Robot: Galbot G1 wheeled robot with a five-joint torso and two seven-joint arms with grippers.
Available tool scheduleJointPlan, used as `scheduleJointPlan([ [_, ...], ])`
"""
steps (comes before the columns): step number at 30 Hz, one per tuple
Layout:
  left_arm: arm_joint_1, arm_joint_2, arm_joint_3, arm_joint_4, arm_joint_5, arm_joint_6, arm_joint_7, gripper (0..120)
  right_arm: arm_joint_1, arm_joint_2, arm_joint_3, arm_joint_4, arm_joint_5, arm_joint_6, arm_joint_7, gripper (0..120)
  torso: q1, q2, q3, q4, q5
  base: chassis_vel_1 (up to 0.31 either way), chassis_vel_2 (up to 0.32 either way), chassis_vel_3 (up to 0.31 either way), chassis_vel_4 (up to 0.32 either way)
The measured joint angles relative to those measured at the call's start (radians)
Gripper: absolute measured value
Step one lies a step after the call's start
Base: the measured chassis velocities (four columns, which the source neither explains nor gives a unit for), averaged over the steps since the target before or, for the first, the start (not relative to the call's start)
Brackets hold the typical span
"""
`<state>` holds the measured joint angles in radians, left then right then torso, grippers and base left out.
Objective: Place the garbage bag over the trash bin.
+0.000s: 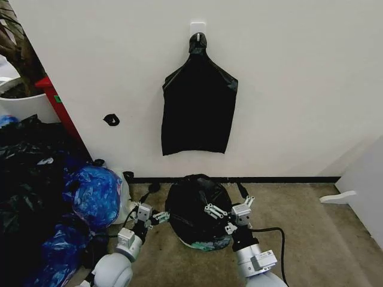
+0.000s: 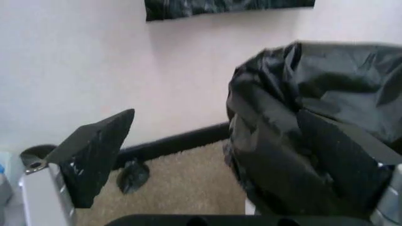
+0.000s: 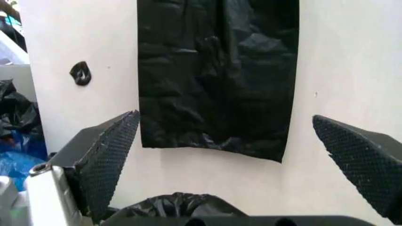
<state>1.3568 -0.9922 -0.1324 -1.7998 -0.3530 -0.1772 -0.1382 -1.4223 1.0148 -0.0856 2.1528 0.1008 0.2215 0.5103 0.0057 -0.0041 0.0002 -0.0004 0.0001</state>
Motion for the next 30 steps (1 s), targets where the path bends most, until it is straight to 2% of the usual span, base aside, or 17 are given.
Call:
scheduleJointPlan([
  [6, 0.01, -0.002, -0.028, -0.102, -0.04, -0.043, 0.016, 100, -0.004, 0.007, 0.026, 0.002, -0.006, 0.006, -0.001, 100, 0.0, 0.0, 0.0, -0.0001, 0.0001, 0.0, 0.0, 0.0, 0.0],
  [9, 0.025, -0.021, -0.068, -0.187, -0.071, -0.058, 0.021, 100, -0.005, 0.028, 0.078, -0.003, -0.011, 0.03, -0.015, 100, 0.0, 0.0, 0.0, 0.0, 0.0001, 0.0, 0.0, 0.0, 0.0],
  [11, 0.038, -0.061, -0.126, -0.238, -0.083, -0.059, 0.018, 100, -0.011, 0.057, 0.151, -0.023, -0.028, 0.055, -0.037, 100, 0.0, 0.0, 0.0, 0.0001, 0.0006, 0.0, 0.0, 0.0, 0.0],
  [12, 0.038, -0.061, -0.126, -0.238, -0.083, -0.059, 0.018, 100, -0.011, 0.057, 0.151, -0.023, -0.028, 0.055, -0.037, 100, 0.0, 0.0, 0.0, 0.0001, 0.0006, 0.0, 0.0, 0.0, 0.0],
  [15, 0.051, -0.154, -0.204, -0.296, -0.081, -0.071, -0.026, 100, -0.029, 0.104, 0.262, -0.03, -0.08, 0.052, -0.045, 100, 0.0, 0.0, 0.0, 0.0, 0.0002, 0.0, 0.0, 0.0, 0.0],
  [16, 0.052, -0.16, -0.208, -0.299, -0.081, -0.074, -0.029, 100, -0.031, 0.107, 0.269, -0.03, -0.084, 0.051, -0.045, 100, 0.0, 0.0, 0.0, 0.0, 0.0002, 0.0, 0.0, 0.0, 0.0],
  [17, 0.066, -0.207, -0.246, -0.331, -0.067, -0.09, -0.035, 100, -0.053, 0.135, 0.334, -0.03, -0.11, 0.061, -0.047, 100, 0.0, 0.0, 0.0, 0.0002, 0.0001, 0.0, 0.0, 0.0, 0.0],
  [18, 0.077, -0.225, -0.265, -0.346, -0.053, -0.099, -0.031, 100, -0.065, 0.149, 0.362, -0.028, -0.123, 0.063, -0.052, 100, 0.0, 0.0, 0.0, -0.0001, 0.0004, 0.0, 0.0, 0.0, 0.0],
  [24, 0.133, -0.266, -0.314, -0.386, -0.013, -0.112, 0.009, 100, -0.131, 0.216, 0.458, -0.006, -0.176, 0.07, -0.076, 100, 0.0, 0.0, 0.0, 0.0, 0.0002, 0.0, 0.0, 0.0, 0.0],
  [30, 0.165, -0.273, -0.309, -0.382, 0.02, -0.114, 0.027, 100, -0.177, 0.25, 0.466, 0.022, -0.179, 0.041, -0.076, 100, 0.0, 0.0, 0.0, -0.0001, 0.0, 0.0, 0.0, 0.0, 0.0],
])
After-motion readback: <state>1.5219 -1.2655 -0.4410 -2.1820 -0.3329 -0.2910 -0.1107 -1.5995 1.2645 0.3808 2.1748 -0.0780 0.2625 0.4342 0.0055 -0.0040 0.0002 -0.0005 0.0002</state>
